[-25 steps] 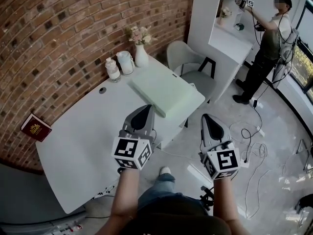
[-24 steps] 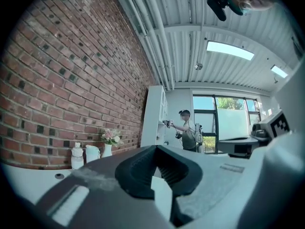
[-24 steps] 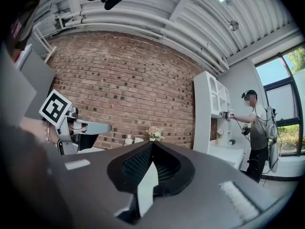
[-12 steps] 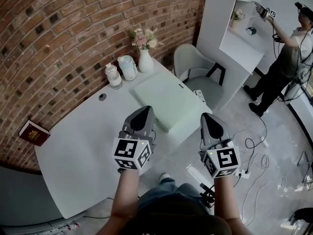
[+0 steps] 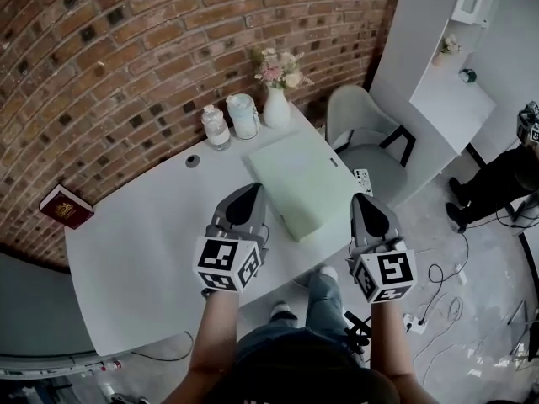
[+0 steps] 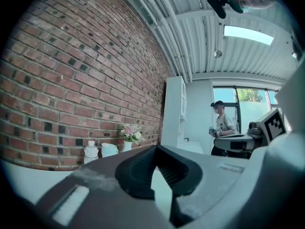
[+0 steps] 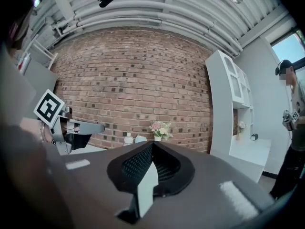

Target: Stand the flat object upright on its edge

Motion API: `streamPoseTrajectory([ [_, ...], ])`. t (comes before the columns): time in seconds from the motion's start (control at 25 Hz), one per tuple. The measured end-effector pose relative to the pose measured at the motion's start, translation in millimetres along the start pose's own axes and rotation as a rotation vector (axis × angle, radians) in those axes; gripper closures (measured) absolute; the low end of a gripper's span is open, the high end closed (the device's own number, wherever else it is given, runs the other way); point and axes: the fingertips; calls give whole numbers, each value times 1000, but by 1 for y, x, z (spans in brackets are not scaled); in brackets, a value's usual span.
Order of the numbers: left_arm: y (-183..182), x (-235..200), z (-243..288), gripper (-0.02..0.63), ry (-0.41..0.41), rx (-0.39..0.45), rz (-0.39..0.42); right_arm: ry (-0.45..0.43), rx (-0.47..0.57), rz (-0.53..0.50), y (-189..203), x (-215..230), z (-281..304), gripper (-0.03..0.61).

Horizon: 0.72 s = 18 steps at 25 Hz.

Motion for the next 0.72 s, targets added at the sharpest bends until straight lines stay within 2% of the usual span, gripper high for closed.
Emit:
streamPoseTrajectory([
  [0.72,-8,-39,65,617,-317,26,-31,-282,-7,-11,-5,61,123,578],
])
Point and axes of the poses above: the fingertips, and each gripper's own axes: z forward along the fingers, x to its right, y out of its underside, and after that the axes turned 1 degree about y, right-handed
